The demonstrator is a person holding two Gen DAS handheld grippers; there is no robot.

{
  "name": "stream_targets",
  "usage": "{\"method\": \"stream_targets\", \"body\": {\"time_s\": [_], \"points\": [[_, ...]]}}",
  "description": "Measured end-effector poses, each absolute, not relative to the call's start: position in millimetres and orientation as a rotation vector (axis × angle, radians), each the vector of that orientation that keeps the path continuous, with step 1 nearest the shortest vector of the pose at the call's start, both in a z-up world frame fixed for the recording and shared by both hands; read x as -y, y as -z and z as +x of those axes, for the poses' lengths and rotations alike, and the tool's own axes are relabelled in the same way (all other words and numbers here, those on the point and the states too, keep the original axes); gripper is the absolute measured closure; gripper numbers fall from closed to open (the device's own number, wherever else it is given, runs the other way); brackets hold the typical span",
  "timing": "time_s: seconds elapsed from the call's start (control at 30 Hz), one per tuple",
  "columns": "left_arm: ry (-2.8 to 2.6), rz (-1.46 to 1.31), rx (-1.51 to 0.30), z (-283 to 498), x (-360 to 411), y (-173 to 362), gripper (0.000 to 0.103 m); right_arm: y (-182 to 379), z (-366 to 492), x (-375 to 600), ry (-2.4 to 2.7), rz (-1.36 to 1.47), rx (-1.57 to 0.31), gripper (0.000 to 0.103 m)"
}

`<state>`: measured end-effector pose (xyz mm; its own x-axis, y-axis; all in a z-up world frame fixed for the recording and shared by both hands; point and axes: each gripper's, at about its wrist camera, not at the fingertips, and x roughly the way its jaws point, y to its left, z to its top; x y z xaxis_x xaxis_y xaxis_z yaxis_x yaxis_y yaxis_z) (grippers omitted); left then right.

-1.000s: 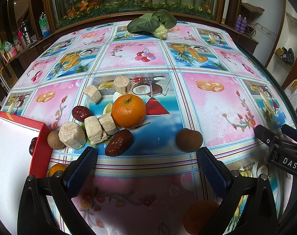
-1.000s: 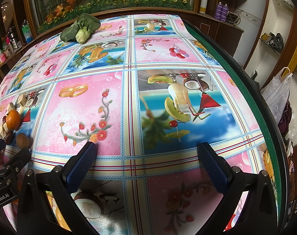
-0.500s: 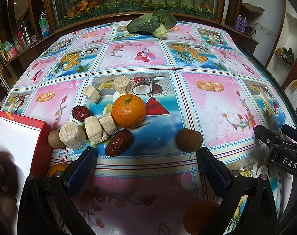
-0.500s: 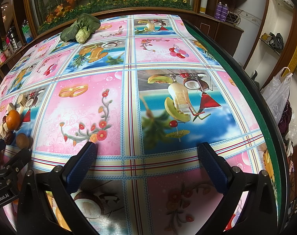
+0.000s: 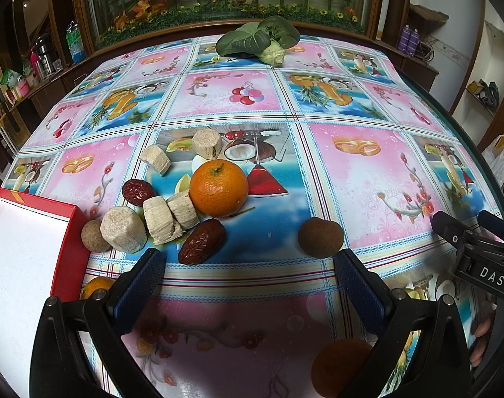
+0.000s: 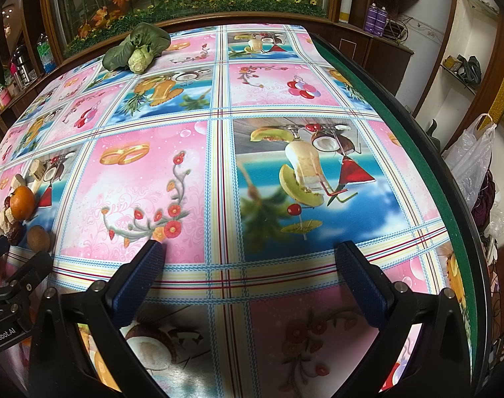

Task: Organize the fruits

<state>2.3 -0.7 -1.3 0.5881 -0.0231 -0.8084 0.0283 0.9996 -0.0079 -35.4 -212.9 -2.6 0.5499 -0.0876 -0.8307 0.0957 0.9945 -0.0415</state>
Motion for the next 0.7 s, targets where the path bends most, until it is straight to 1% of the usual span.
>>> {"method": "stream_targets", "body": {"time_s": [0.57, 0.63, 0.7], "points": [[0.016, -0.005, -0.94, -1, 0, 0, 0.001, 1, -36, 214, 0.097, 0.004, -0.989, 0.0], [0.007, -0.003, -0.941, -10, 0, -1, 0.003, -1, -38, 216, 0.086, 0.009, -0.997, 0.0], [-0.013, -0.004, -0.909, -24, 0, -10, 0.006, -12, -47, 219, 0.108, 0.015, -0.927, 0.0]]}}
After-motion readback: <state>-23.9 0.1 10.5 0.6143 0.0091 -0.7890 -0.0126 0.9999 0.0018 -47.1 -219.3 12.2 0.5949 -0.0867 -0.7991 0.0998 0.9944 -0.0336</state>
